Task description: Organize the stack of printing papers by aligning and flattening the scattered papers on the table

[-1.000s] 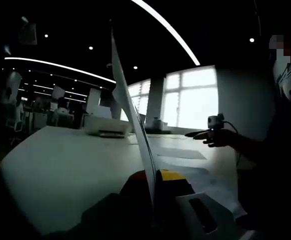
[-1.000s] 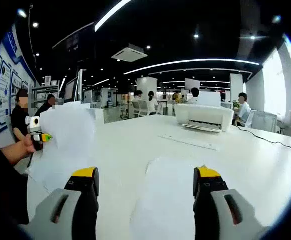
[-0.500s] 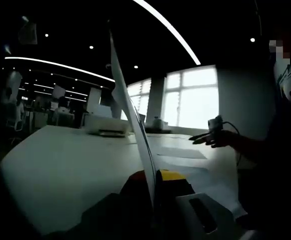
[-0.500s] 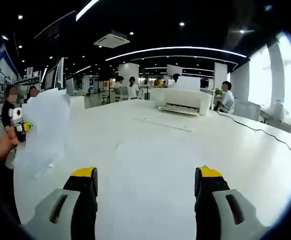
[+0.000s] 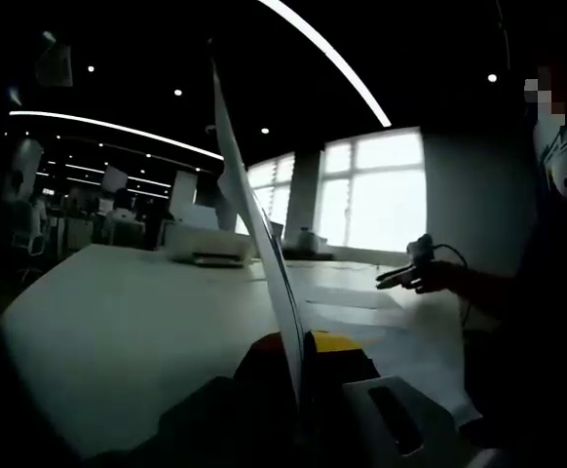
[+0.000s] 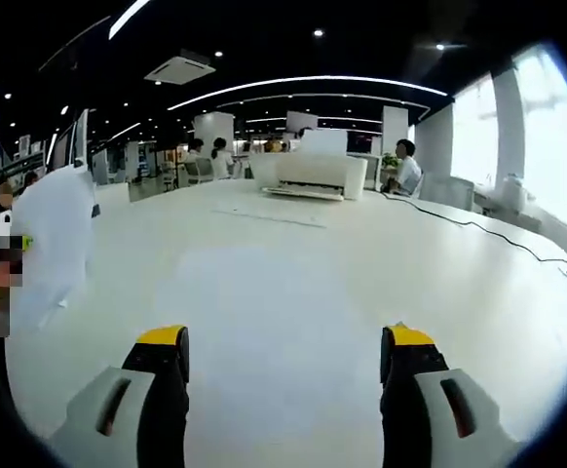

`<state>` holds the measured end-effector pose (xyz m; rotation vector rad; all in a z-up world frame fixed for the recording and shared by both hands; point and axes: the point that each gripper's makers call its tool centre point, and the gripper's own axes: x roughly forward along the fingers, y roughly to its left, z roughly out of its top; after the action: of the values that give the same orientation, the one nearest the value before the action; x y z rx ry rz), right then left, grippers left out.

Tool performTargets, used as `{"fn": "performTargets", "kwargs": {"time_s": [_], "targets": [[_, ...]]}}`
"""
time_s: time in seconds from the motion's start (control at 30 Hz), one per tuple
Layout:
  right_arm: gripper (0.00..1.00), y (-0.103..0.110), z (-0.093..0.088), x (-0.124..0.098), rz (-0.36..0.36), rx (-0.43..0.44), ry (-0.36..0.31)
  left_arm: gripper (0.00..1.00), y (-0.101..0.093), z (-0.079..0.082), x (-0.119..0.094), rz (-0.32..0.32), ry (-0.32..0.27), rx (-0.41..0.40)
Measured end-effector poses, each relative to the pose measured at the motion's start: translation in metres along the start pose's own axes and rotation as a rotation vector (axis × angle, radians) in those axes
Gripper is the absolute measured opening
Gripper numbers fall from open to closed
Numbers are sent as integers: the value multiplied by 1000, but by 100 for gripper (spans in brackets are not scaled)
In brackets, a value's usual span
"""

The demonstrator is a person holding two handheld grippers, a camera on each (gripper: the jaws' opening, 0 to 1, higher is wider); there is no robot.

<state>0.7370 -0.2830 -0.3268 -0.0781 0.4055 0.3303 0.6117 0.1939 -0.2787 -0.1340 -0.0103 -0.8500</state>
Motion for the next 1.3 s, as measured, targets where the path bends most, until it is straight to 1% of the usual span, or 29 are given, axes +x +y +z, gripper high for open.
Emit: {"fn": "performTargets", "kwargs": {"time_s": [0.2, 0.4, 0.67, 0.83, 0.87, 1.07, 1.13, 1.2, 1.27, 1.3], "targets": [[76, -18, -15, -2, -41, 25, 17, 6, 0, -1, 0, 2, 6, 2], [75, -30, -28, -4, -73, 60, 35, 6, 0, -1, 0, 3, 6, 2], [74, -32, -36, -6, -83, 82, 52, 6, 0, -1, 0, 3, 5, 2], [74, -30, -40, -7, -85, 63, 58, 6, -1, -1, 0, 4, 5, 6], [73, -30, -40, -9, -87, 65, 49, 6, -1, 0, 0, 4, 3, 5], [64, -27, -38, -10, -66, 54, 29, 6, -2, -1, 0, 0, 4, 4], [63, -25, -35, -10, -66, 53, 23, 6, -2, -1, 0, -1, 4, 4], [57, -22, -33, -12, -56, 51, 19, 6, -2, 0, 0, -2, 3, 2], [47, -19, -32, -11, -44, 48, 16, 6, -2, 0, 0, -2, 1, 1], [43, -18, -32, -10, -37, 49, 16, 6, -2, 0, 0, -2, 1, 1]]}}
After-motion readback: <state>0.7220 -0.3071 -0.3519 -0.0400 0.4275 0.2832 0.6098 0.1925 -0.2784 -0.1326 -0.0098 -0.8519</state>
